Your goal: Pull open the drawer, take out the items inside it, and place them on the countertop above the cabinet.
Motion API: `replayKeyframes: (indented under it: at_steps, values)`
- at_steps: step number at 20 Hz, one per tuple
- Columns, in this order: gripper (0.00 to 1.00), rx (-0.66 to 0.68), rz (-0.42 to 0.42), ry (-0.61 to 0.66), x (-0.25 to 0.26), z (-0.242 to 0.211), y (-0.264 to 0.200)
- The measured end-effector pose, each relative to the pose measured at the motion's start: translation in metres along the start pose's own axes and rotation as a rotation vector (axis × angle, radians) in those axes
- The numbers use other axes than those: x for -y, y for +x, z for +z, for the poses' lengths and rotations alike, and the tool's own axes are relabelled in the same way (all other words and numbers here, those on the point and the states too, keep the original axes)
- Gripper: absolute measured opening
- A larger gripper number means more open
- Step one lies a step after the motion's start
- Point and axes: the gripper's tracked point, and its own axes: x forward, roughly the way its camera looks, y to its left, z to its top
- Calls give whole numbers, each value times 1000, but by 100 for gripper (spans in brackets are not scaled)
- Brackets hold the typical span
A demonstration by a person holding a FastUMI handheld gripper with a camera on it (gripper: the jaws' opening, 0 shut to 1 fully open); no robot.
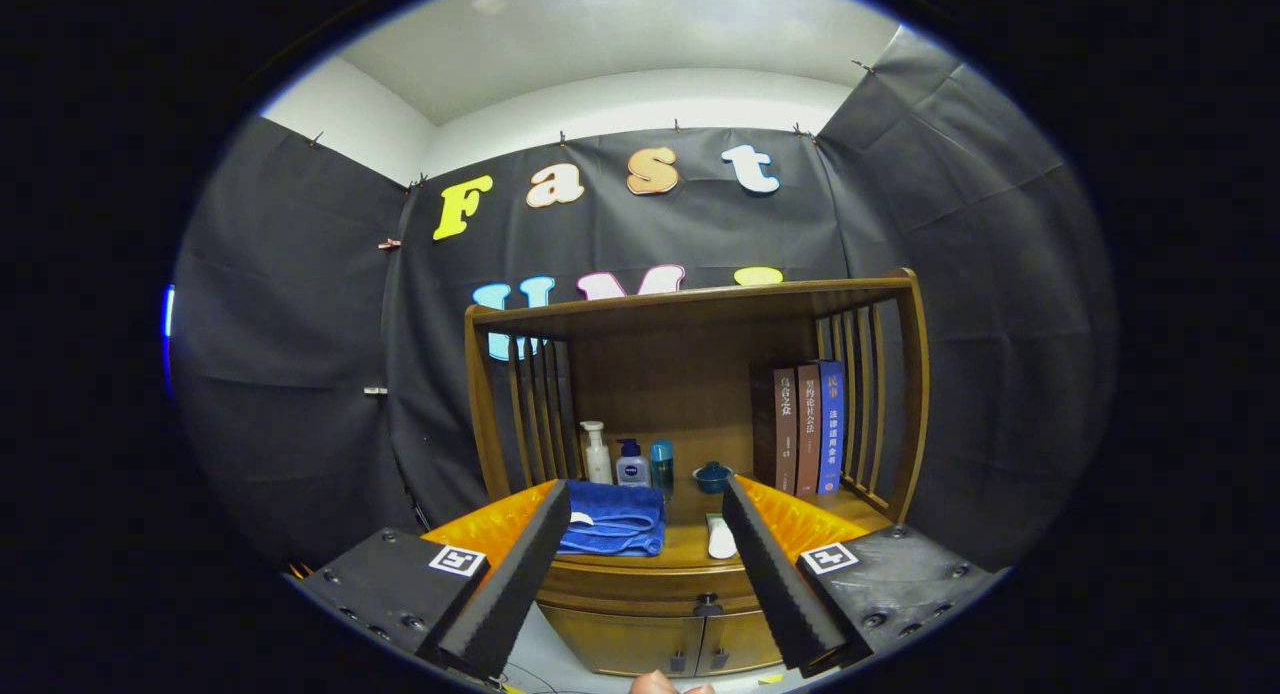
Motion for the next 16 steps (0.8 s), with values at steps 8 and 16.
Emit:
replayKeyframes:
  at_steps: [8, 16]
  values:
    - [98, 2, -16, 13, 3, 7, -29]
    - [98, 6, -3, -24, -9, 8, -33]
